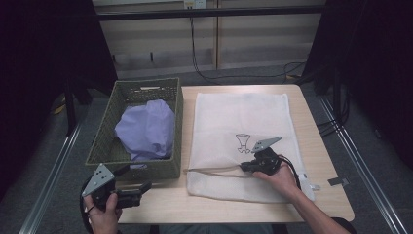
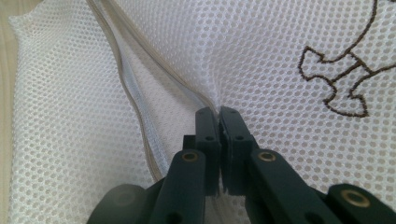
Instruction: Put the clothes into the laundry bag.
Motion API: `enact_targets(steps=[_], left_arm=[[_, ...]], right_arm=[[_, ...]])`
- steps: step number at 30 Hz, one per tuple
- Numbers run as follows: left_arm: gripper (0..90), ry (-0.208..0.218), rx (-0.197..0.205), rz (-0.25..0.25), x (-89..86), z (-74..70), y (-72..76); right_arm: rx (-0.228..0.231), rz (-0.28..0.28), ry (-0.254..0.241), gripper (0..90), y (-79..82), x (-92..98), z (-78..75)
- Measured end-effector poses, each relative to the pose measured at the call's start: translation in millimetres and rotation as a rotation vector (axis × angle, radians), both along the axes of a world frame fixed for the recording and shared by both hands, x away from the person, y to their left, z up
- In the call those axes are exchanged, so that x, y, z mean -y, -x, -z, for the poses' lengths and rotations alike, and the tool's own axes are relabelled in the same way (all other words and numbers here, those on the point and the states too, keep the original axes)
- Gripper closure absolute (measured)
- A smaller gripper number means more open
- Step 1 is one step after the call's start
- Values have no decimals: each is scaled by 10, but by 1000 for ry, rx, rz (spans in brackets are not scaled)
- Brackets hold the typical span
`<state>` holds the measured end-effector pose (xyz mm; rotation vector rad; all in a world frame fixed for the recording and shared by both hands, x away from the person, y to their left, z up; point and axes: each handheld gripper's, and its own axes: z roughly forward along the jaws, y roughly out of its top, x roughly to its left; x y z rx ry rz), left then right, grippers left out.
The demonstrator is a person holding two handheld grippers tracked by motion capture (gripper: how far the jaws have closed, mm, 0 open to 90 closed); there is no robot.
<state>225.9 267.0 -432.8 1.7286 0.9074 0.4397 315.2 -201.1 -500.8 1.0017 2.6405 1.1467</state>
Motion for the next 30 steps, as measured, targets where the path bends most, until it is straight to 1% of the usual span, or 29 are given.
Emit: enact_targets(steps=[1, 3, 4, 5, 8, 9, 11, 13, 15, 17, 19, 22, 25, 27, 28, 29, 30], left_arm=[[19, 2, 1, 2, -1, -1, 2], [19, 5, 4, 10, -5, -2, 1], [19, 6, 1, 2, 1, -2, 2], [19, 7, 0, 8, -3, -1, -2], [19, 8, -2, 8, -1, 0, -6], [18, 11, -3, 9, 0, 0, -6], [18, 9, 1, 9, -3, -2, -5], [19, 9, 0, 8, -3, -1, -3], [19, 5, 1, 4, -3, -2, 3], [19, 6, 1, 13, -7, -3, 6], [19, 4, 4, 11, -4, -4, 5], [19, 0, 3, 7, 10, -4, 2], [18, 3, 4, 17, 11, -4, -8], [19, 0, 5, 17, 12, -4, -16], [19, 0, 2, 18, 17, -3, -20], [19, -1, 2, 13, 24, -2, -23], [18, -2, 3, 21, 25, -2, -26]], right_arm=[[-10, 10, 4, 876, -1, 5, -7], [-26, 11, -1, 881, -9, 17, -13], [-31, 11, 0, 881, -11, 23, -17], [-39, 19, -11, 882, -16, 31, -17], [-61, 27, -24, 883, -19, 32, -29], [-62, 22, -32, 883, -21, 32, -34], [-68, 30, -50, 883, -15, 39, -59], [-66, 30, -66, 884, -17, 53, -78], [-73, 35, -94, 884, -20, 75, -100], [-72, 41, -109, 884, -23, 94, -121], [-73, 46, -119, 884, -28, 98, -128], [-76, 48, -121, 883, -24, 96, -131], [-72, 56, -143, 882, -17, 121, -160], [-51, 56, -163, 881, -19, 142, -176], [-55, 58, -167, 882, -15, 150, -184], [-45, 58, -172, 881, -16, 157, -189], [-45, 59, -177, 880, -13, 161, -196]])
